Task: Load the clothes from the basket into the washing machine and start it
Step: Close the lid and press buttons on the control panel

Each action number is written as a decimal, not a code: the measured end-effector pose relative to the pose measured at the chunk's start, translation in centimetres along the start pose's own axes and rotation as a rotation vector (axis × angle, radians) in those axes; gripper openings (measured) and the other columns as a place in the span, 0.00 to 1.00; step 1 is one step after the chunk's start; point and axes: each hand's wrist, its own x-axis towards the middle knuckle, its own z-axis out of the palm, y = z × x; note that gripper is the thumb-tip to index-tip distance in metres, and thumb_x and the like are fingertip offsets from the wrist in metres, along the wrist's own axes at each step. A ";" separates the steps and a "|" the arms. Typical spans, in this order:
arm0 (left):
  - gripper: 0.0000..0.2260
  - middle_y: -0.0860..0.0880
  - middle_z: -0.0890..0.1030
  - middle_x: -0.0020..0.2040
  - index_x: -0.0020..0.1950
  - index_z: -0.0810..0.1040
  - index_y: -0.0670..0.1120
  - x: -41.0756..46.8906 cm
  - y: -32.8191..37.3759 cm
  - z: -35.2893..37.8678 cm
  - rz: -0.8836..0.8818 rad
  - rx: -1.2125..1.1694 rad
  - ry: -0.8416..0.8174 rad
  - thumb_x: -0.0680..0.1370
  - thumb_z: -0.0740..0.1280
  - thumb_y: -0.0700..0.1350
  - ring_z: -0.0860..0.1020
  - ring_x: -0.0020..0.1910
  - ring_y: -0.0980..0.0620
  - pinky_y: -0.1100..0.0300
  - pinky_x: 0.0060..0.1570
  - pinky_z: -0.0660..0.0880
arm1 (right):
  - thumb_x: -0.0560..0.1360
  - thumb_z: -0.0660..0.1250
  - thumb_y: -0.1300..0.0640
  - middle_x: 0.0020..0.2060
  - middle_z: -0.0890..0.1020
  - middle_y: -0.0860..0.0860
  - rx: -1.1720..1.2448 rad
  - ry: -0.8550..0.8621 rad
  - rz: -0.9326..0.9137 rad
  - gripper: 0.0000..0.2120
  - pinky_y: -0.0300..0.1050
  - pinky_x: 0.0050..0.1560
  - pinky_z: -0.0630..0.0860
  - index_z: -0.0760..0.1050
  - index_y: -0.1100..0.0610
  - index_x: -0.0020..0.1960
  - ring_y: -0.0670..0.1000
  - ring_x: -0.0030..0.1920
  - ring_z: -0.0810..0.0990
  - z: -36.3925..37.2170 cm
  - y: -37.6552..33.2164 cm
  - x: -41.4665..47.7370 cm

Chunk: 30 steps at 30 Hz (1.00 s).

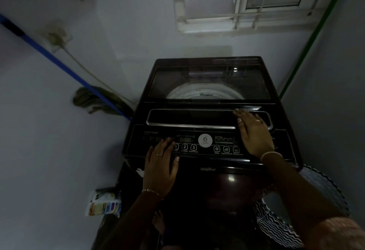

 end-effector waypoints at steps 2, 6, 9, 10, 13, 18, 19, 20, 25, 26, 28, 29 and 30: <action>0.21 0.51 0.67 0.73 0.70 0.69 0.49 -0.4 -0.2 0.1 0.007 0.017 -0.023 0.79 0.55 0.54 0.59 0.75 0.55 0.49 0.74 0.56 | 0.80 0.48 0.51 0.67 0.75 0.50 -0.033 0.010 -0.017 0.23 0.54 0.72 0.62 0.71 0.53 0.69 0.50 0.71 0.69 -0.2 0.6 -0.4; 0.21 0.51 0.64 0.75 0.71 0.68 0.50 -0.8 -0.4 0.2 0.030 0.058 -0.039 0.79 0.54 0.54 0.58 0.76 0.54 0.49 0.74 0.54 | 0.78 0.53 0.56 0.68 0.74 0.49 -0.108 0.012 -0.018 0.21 0.49 0.72 0.58 0.70 0.53 0.69 0.51 0.72 0.67 -1.0 1.7 -1.3; 0.20 0.49 0.66 0.74 0.70 0.71 0.50 -0.8 -0.4 0.3 0.048 0.094 -0.027 0.79 0.54 0.54 0.60 0.75 0.51 0.48 0.73 0.56 | 0.79 0.55 0.57 0.70 0.72 0.47 -0.155 0.029 0.051 0.20 0.52 0.72 0.58 0.69 0.50 0.70 0.49 0.73 0.65 -1.1 2.0 -2.1; 0.20 0.48 0.66 0.74 0.70 0.71 0.50 -0.9 -0.5 0.3 0.062 0.104 -0.026 0.80 0.54 0.54 0.60 0.75 0.50 0.47 0.73 0.56 | 0.79 0.56 0.58 0.71 0.71 0.47 -0.157 0.028 0.075 0.20 0.54 0.72 0.58 0.68 0.49 0.71 0.49 0.74 0.64 -1.0 2.0 -2.3; 0.20 0.48 0.65 0.75 0.70 0.70 0.50 -1.0 -0.6 0.4 0.074 0.113 -0.025 0.80 0.54 0.54 0.60 0.75 0.50 0.47 0.74 0.55 | 0.79 0.55 0.57 0.71 0.70 0.47 -0.164 0.016 0.099 0.21 0.56 0.72 0.58 0.67 0.49 0.71 0.50 0.74 0.62 -0.9 2.0 -2.4; 0.21 0.49 0.66 0.74 0.71 0.69 0.49 -0.8 -0.1 0.2 0.027 0.087 -0.018 0.80 0.54 0.53 0.60 0.75 0.51 0.46 0.74 0.55 | 0.78 0.53 0.56 0.71 0.70 0.47 -0.162 0.015 0.102 0.22 0.57 0.72 0.59 0.67 0.50 0.71 0.50 0.74 0.62 -1.0 1.9 -2.3; 0.21 0.49 0.66 0.74 0.71 0.69 0.49 -0.7 -0.1 0.2 0.025 0.092 -0.011 0.80 0.54 0.53 0.60 0.75 0.51 0.46 0.74 0.56 | 0.77 0.52 0.55 0.71 0.70 0.47 -0.166 0.014 0.099 0.23 0.57 0.72 0.60 0.67 0.50 0.71 0.50 0.74 0.63 -1.0 1.9 -2.3; 0.21 0.49 0.67 0.74 0.71 0.70 0.49 -0.7 -0.1 0.2 0.027 0.096 -0.002 0.80 0.54 0.53 0.61 0.75 0.51 0.46 0.73 0.56 | 0.77 0.51 0.55 0.71 0.70 0.47 -0.167 0.012 0.099 0.23 0.57 0.72 0.60 0.67 0.50 0.71 0.51 0.74 0.63 -1.0 1.9 -2.3; 0.19 0.49 0.69 0.73 0.69 0.72 0.49 -0.7 0.0 0.4 0.034 0.117 0.032 0.80 0.56 0.52 0.63 0.74 0.50 0.44 0.72 0.59 | 0.76 0.51 0.54 0.71 0.70 0.48 -0.173 0.015 0.110 0.24 0.56 0.73 0.59 0.67 0.50 0.71 0.51 0.74 0.62 -1.1 1.8 -2.2; 0.19 0.48 0.69 0.72 0.69 0.72 0.48 -0.7 0.0 0.5 0.035 0.121 0.037 0.80 0.56 0.52 0.63 0.74 0.50 0.44 0.72 0.59 | 0.76 0.51 0.54 0.71 0.70 0.48 -0.170 0.017 0.111 0.24 0.56 0.73 0.59 0.67 0.50 0.71 0.51 0.74 0.62 -1.1 1.8 -2.3; 0.18 0.48 0.70 0.72 0.68 0.73 0.48 -0.6 0.1 0.6 0.034 0.125 0.056 0.80 0.57 0.52 0.64 0.73 0.50 0.45 0.72 0.59 | 0.76 0.52 0.55 0.71 0.70 0.48 -0.160 0.021 0.112 0.24 0.56 0.72 0.59 0.67 0.50 0.71 0.51 0.74 0.63 -1.1 1.7 -2.3; 0.18 0.48 0.70 0.72 0.67 0.74 0.48 -0.6 0.1 0.6 0.033 0.127 0.067 0.80 0.57 0.52 0.64 0.73 0.50 0.45 0.72 0.59 | 0.76 0.52 0.55 0.71 0.70 0.48 -0.156 0.024 0.112 0.23 0.57 0.72 0.59 0.67 0.50 0.71 0.51 0.74 0.63 -1.1 1.6 -2.3; 0.18 0.48 0.70 0.71 0.67 0.74 0.48 -0.6 0.1 0.6 0.033 0.131 0.075 0.80 0.57 0.52 0.64 0.73 0.50 0.45 0.72 0.59 | 0.76 0.52 0.55 0.71 0.70 0.48 -0.155 0.028 0.112 0.23 0.57 0.72 0.59 0.67 0.50 0.71 0.51 0.74 0.63 -1.1 1.6 -2.3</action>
